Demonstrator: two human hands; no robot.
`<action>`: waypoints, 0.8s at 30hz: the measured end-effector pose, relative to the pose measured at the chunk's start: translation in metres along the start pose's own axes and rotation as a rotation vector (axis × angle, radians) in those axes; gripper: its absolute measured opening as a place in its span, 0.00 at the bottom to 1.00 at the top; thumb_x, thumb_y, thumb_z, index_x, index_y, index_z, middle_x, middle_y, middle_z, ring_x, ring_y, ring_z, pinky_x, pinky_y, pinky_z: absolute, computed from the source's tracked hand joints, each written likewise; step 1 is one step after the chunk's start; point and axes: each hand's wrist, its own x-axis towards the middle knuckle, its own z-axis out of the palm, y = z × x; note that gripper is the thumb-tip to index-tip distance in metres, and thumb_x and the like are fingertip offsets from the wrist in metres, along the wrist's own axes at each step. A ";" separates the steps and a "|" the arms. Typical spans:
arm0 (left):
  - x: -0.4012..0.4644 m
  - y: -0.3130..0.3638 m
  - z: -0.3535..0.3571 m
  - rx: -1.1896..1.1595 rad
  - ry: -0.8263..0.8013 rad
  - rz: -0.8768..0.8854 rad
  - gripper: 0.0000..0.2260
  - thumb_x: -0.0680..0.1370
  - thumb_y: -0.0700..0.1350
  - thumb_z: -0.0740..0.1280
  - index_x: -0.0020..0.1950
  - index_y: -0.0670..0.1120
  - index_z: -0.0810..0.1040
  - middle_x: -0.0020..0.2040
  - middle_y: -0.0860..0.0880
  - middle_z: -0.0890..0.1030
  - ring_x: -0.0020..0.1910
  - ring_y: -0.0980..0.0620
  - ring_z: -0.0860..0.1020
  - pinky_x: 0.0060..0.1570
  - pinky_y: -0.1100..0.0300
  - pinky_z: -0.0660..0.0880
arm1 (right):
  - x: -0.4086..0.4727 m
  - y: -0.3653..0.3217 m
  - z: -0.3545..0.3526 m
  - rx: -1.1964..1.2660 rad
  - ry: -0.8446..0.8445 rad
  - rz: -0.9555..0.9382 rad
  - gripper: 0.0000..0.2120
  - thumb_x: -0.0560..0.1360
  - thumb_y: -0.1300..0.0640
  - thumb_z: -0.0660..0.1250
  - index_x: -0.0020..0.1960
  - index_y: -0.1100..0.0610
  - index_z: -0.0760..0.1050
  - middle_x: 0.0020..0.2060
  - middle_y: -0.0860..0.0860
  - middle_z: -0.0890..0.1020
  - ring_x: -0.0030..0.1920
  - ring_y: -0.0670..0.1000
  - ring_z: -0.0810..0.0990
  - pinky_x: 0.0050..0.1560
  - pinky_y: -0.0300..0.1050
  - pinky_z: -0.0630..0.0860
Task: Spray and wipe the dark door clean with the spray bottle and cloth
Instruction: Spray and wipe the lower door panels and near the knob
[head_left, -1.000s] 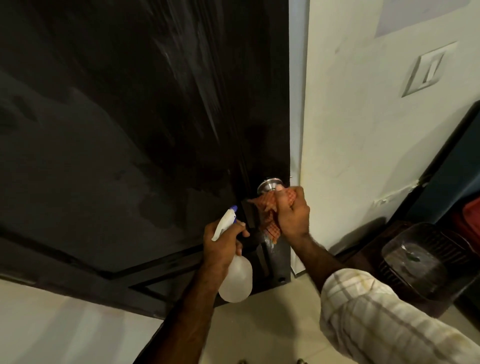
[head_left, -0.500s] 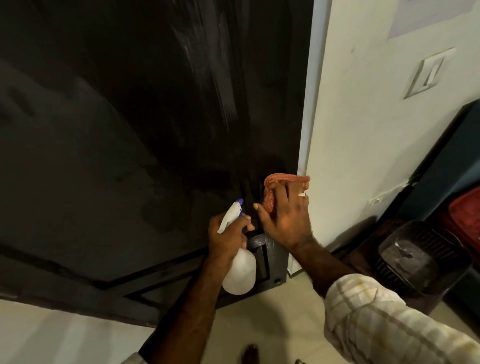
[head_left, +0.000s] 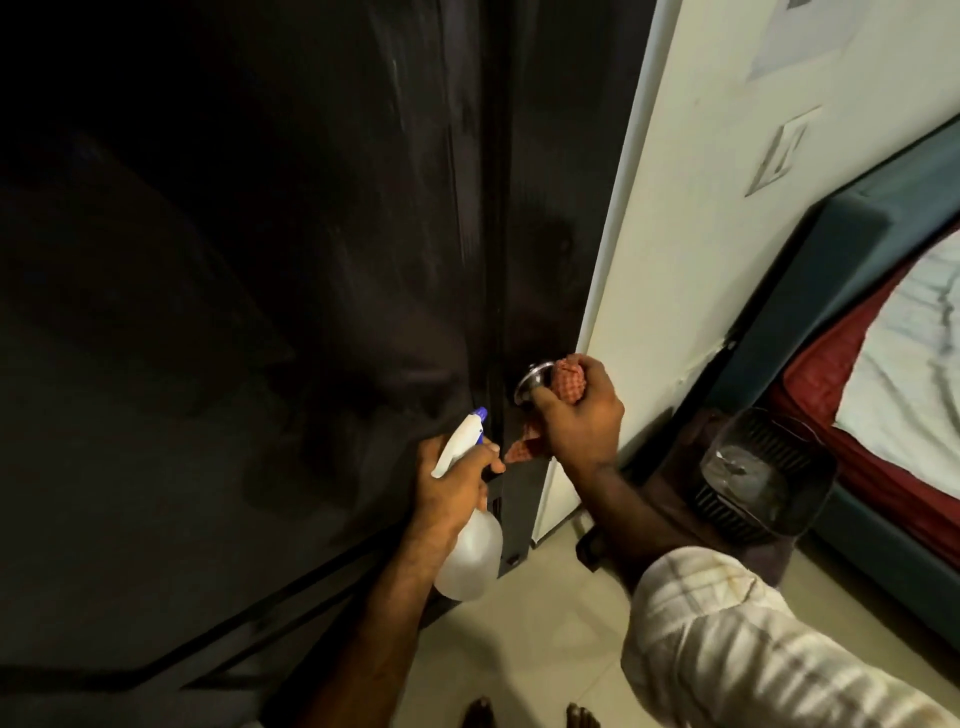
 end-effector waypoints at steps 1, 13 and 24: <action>0.001 0.001 -0.001 -0.006 -0.013 -0.001 0.09 0.79 0.36 0.73 0.57 0.43 0.78 0.34 0.48 0.84 0.37 0.41 0.77 0.27 0.59 0.71 | -0.001 -0.006 0.003 0.120 0.006 0.195 0.23 0.71 0.47 0.78 0.63 0.52 0.79 0.53 0.49 0.84 0.52 0.51 0.84 0.51 0.41 0.81; 0.011 -0.003 -0.010 0.001 -0.092 -0.004 0.11 0.77 0.38 0.74 0.53 0.50 0.75 0.38 0.44 0.85 0.30 0.48 0.75 0.28 0.59 0.72 | 0.014 -0.019 -0.010 0.693 -0.370 0.880 0.20 0.74 0.49 0.68 0.57 0.62 0.81 0.46 0.60 0.85 0.48 0.59 0.83 0.57 0.53 0.79; 0.018 0.003 -0.012 0.004 -0.117 -0.013 0.11 0.78 0.37 0.74 0.55 0.47 0.76 0.39 0.43 0.86 0.26 0.50 0.73 0.25 0.60 0.72 | -0.020 -0.003 -0.002 -0.391 -0.112 -0.419 0.34 0.69 0.52 0.76 0.74 0.53 0.73 0.68 0.52 0.72 0.68 0.55 0.71 0.64 0.49 0.74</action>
